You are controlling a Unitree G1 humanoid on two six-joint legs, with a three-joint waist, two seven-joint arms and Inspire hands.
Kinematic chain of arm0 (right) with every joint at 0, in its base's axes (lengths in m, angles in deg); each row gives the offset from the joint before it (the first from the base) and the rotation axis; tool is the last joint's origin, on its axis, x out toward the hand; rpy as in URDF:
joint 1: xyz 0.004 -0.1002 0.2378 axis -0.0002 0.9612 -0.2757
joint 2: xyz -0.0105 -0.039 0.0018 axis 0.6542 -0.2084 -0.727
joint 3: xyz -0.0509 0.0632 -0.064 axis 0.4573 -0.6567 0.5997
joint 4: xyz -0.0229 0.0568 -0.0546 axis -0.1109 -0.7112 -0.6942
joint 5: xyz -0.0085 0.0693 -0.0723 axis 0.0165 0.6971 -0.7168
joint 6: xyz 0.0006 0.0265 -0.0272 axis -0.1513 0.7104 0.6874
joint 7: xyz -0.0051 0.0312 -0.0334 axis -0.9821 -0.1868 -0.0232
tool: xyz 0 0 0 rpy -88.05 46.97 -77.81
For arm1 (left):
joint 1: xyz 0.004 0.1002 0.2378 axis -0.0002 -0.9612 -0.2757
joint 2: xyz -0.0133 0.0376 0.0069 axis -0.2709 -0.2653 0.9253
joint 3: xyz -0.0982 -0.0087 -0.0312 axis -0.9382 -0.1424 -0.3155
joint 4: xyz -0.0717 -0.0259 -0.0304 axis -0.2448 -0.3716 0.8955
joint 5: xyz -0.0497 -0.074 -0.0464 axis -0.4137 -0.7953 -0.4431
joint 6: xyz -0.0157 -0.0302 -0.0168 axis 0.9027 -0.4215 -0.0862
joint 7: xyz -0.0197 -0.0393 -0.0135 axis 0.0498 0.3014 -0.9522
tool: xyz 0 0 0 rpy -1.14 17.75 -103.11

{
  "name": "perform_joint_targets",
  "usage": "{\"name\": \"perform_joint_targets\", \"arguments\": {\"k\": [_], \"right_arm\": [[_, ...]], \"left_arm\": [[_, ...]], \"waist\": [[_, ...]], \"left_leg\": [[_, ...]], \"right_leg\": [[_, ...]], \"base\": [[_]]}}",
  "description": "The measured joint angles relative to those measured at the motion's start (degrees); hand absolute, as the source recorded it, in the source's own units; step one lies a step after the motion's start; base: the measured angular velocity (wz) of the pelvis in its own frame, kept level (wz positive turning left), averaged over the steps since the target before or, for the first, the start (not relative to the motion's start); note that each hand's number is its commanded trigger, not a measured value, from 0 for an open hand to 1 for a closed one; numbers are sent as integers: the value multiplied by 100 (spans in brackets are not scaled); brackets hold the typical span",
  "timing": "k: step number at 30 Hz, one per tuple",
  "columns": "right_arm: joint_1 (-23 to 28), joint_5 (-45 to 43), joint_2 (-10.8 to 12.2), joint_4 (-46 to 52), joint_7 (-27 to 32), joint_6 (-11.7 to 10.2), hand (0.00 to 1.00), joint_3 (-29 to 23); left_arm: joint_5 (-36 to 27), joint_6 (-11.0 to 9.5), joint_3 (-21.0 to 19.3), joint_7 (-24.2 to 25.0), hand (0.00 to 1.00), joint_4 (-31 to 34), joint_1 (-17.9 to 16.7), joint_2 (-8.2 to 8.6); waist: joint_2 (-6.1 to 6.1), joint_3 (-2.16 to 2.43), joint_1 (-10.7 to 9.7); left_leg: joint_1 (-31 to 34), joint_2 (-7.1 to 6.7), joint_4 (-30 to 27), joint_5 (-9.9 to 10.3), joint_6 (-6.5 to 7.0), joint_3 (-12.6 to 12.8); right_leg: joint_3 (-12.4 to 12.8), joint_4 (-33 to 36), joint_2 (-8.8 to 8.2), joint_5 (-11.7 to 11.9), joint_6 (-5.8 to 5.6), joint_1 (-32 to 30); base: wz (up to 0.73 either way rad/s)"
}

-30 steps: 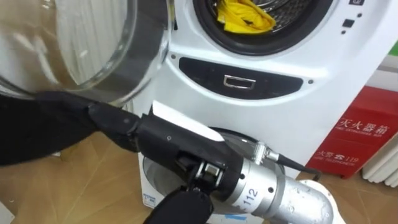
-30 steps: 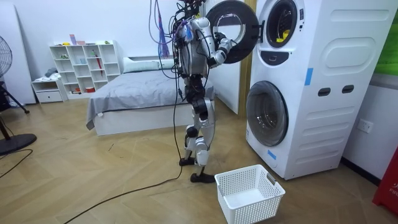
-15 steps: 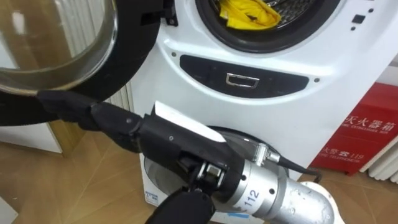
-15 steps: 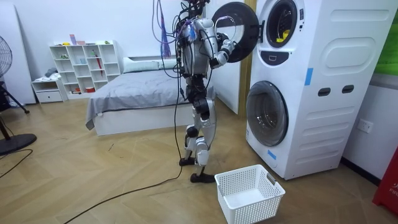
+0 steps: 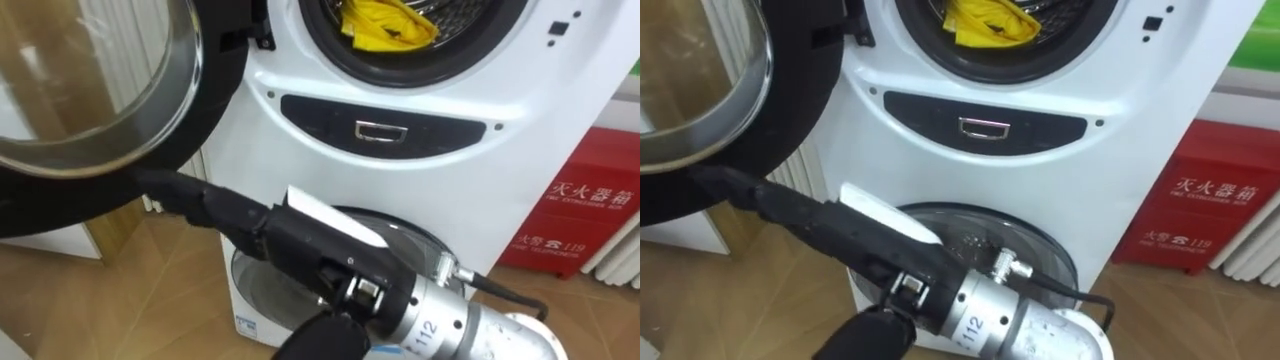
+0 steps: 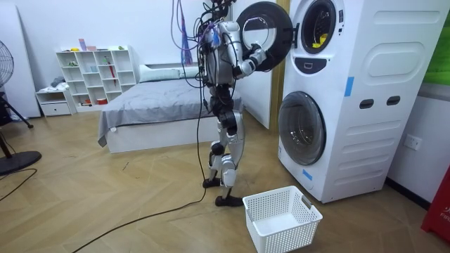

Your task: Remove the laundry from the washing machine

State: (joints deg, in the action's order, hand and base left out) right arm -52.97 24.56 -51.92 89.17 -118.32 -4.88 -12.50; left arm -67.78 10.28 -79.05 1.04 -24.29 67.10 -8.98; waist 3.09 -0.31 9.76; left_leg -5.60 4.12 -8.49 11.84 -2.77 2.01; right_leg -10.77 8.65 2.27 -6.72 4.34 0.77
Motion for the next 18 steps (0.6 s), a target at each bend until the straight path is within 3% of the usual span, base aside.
{"name": "perform_joint_targets", "arguments": {"k": [6, 11, 18], "right_arm": [[261, -824, -387, -315, 67, 8, 0, -571], [321, -1233, -380, -562, 447, 129, 0, -1232], [317, -1725, -354, -561, 974, 205, 0, -1831]], "left_arm": [[-7, 43, -437, -1, 0, 0, -21, -2], [-104, 61, -638, 0, 0, -4, -15, 1], [-84, 147, -906, -1, 0, 133, 7, 49]], "waist": [[39, 14, -184], [63, -9, -373], [80, 29, -465]], "left_leg": [[-32, -3, -12, 0, 1, 36], [-89, -1, -10, 0, 1, 111], [-100, -3, -3, -1, 1, 162]], "right_leg": [[-2, -4, -9, 1, -3, 49], [-8, -24, -15, -6, -14, 114], [42, -13, -11, -7, -14, 89]], "base": [[1], [0], [-5]]}}
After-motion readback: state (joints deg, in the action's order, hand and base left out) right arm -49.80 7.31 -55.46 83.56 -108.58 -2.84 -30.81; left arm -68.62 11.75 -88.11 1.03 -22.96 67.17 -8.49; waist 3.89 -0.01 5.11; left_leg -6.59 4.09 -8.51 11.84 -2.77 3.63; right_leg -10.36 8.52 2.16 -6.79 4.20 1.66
